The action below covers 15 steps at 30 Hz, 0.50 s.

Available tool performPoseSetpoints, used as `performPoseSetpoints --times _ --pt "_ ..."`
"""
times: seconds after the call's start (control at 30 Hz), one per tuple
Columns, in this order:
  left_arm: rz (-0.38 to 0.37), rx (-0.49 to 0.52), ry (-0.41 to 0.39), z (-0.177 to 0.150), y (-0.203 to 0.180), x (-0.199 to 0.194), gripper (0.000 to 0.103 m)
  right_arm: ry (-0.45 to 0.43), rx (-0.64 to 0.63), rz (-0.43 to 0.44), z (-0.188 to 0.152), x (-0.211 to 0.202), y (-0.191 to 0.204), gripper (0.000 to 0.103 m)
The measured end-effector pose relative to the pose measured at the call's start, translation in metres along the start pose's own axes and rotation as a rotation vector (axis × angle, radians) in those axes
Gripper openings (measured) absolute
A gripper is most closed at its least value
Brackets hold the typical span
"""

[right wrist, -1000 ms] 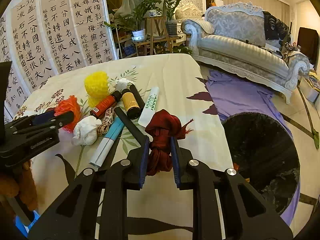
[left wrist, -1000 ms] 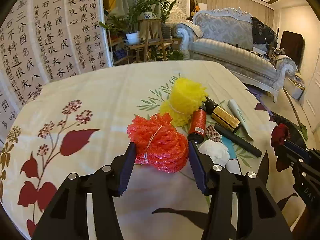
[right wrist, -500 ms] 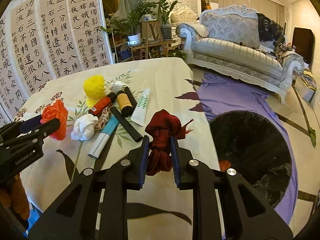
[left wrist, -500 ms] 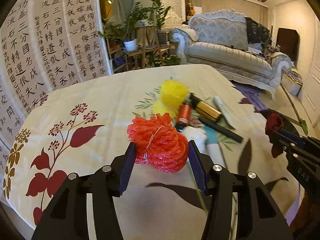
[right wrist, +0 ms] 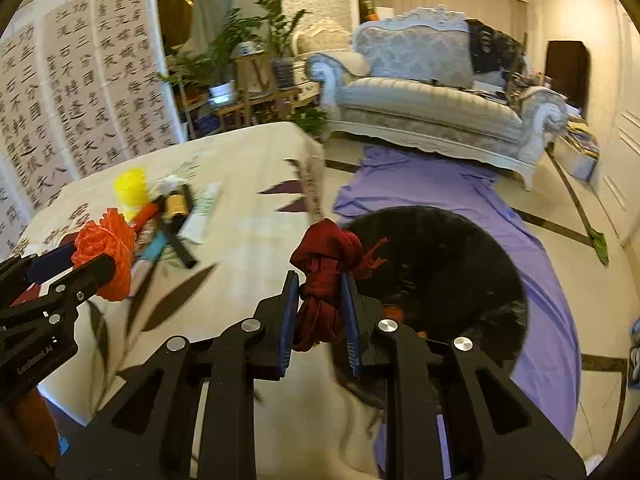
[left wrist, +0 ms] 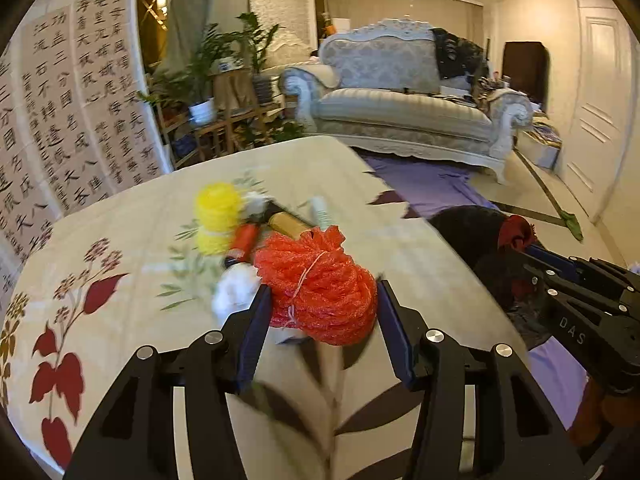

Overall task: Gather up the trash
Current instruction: 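Carry the cloth and mesh net over the black bin and open both tools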

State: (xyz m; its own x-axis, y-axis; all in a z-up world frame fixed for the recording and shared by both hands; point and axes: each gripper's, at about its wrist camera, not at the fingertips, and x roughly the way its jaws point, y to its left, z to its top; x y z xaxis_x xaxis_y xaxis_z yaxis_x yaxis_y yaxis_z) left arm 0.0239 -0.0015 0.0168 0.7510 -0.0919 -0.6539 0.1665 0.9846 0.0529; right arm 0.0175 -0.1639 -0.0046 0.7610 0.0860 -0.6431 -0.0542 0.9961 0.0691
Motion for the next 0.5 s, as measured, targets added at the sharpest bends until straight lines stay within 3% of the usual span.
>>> performPoseSetpoints --times 0.5 --pt "-0.087 0.090 0.012 0.026 -0.089 0.055 0.052 -0.009 0.106 -0.098 0.003 0.014 -0.085 0.021"
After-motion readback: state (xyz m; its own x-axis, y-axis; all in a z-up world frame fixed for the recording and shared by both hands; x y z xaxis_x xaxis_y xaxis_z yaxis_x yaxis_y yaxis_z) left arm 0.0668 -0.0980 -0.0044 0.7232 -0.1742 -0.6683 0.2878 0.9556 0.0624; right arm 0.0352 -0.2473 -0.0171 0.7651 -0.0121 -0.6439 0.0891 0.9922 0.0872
